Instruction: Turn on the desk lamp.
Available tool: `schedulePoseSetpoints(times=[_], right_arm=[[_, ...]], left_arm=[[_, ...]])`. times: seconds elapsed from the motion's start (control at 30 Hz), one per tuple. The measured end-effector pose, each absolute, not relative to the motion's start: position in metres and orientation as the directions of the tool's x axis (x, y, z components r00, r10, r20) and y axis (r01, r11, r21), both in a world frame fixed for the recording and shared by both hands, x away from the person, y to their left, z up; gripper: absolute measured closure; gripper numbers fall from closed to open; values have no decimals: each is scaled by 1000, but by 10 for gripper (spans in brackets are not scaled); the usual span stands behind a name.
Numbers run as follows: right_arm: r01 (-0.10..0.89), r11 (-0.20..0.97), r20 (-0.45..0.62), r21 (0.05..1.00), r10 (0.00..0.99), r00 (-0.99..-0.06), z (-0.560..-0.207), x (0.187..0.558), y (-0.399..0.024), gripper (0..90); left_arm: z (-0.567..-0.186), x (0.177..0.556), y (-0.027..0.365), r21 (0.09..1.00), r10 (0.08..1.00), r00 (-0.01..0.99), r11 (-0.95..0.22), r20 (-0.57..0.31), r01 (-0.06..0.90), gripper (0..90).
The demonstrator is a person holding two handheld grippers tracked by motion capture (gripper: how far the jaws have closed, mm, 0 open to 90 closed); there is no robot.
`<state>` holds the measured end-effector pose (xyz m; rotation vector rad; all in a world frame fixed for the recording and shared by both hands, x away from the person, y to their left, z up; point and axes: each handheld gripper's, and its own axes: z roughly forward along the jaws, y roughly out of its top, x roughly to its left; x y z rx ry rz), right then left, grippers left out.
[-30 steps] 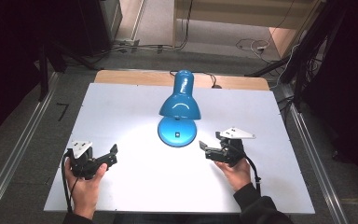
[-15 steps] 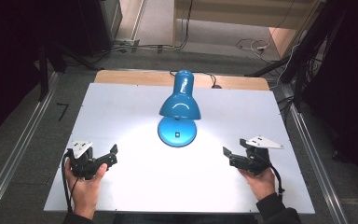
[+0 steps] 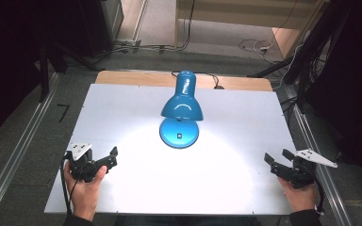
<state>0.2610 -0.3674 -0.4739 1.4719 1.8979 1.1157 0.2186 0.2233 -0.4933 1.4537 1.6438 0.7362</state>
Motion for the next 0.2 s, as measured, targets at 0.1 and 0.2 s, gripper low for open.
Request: schedulePoseSetpoints(times=[0.1,0.2], right_arm=[[551,58,110,832,958,-266,-476,259,-380,192],[562,27,135,827,960,-244,-478,259,-387,178]], left_arm=[[-494,215,226,835,982,-12,165,-186,525,59],[-496,212,229,825,986,-16,148,-167,545,59]])
